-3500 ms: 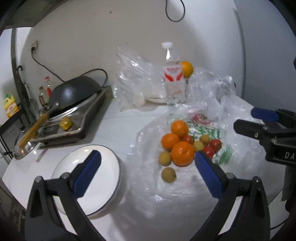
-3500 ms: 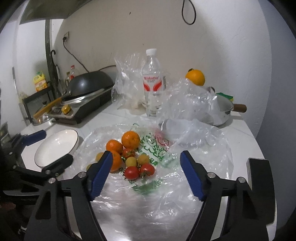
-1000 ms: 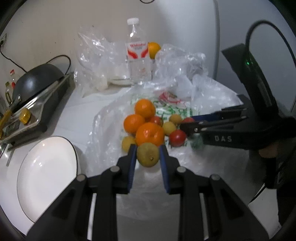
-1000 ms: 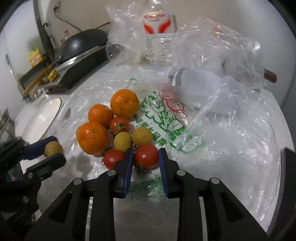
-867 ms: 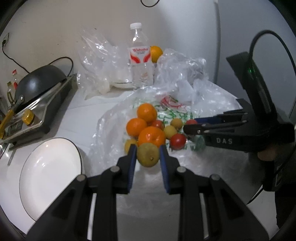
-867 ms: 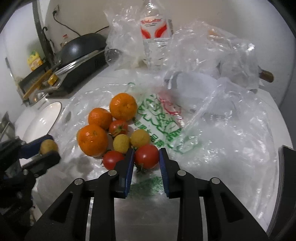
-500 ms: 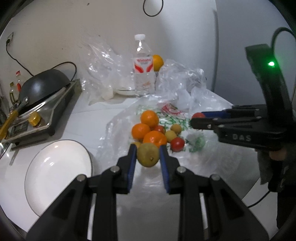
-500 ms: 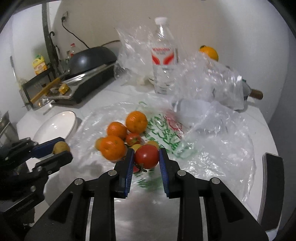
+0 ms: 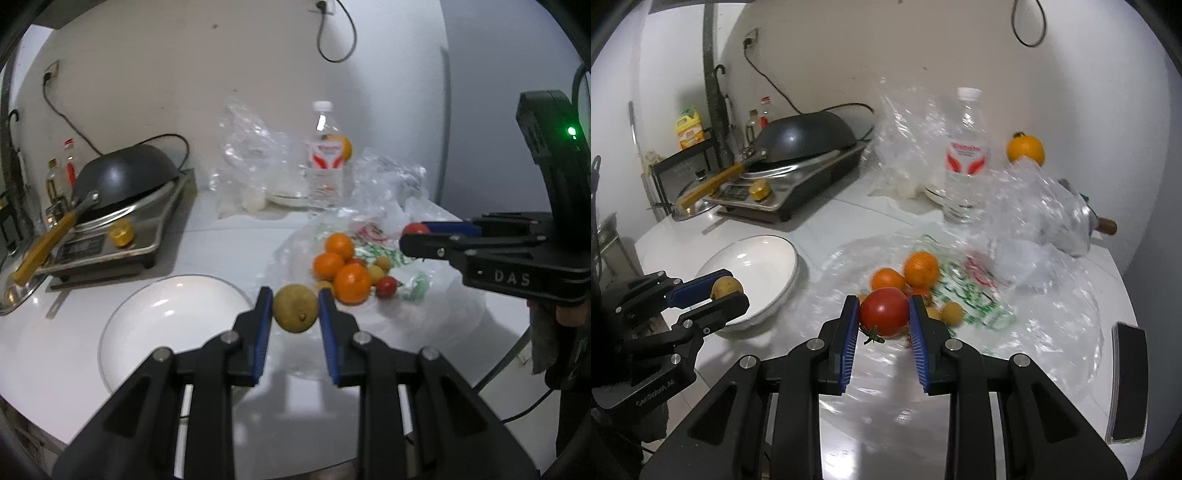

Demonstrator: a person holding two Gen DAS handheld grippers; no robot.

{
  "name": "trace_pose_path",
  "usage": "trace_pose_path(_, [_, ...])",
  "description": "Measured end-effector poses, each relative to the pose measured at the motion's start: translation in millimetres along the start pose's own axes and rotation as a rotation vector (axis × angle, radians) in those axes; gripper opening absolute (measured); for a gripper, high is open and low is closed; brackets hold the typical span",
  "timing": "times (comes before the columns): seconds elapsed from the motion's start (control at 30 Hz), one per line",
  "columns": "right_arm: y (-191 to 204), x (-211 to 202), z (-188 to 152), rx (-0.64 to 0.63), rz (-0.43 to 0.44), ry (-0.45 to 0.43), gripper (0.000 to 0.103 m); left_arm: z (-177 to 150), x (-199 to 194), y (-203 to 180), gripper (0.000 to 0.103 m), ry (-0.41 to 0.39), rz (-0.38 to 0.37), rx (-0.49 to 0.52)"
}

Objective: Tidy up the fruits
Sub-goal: 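Carry the yellow fruit with the left gripper while the right gripper carries the tomato to the plate, then open the left gripper over the white plate while the right gripper releases the tomato there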

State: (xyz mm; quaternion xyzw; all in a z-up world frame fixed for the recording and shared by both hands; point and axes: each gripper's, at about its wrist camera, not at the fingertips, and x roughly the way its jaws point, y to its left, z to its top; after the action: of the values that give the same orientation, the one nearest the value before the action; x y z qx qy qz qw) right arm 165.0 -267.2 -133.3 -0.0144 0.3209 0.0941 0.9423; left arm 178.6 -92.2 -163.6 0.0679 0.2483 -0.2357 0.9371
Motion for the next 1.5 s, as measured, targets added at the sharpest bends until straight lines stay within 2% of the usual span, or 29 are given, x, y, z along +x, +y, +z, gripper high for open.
trace_pose_path(0.47, [65,15,24,-0.092,0.058,-0.024,0.029,-12,-31,71,0.026,-0.059,0.094,-0.076])
trace_pose_path(0.8, [100,37,36,-0.128,0.098,-0.016,0.029,-20,-26,110,0.026,-0.06,0.149,-0.117])
trace_pose_path(1.2, [127,72,47,-0.154,0.131,0.011,0.029,-38,7,143,0.026,0.008,0.159,-0.178])
trace_pose_path(1.5, [138,106,55,-0.152,0.148,0.037,0.029,-41,35,157,0.026,0.068,0.172,-0.168])
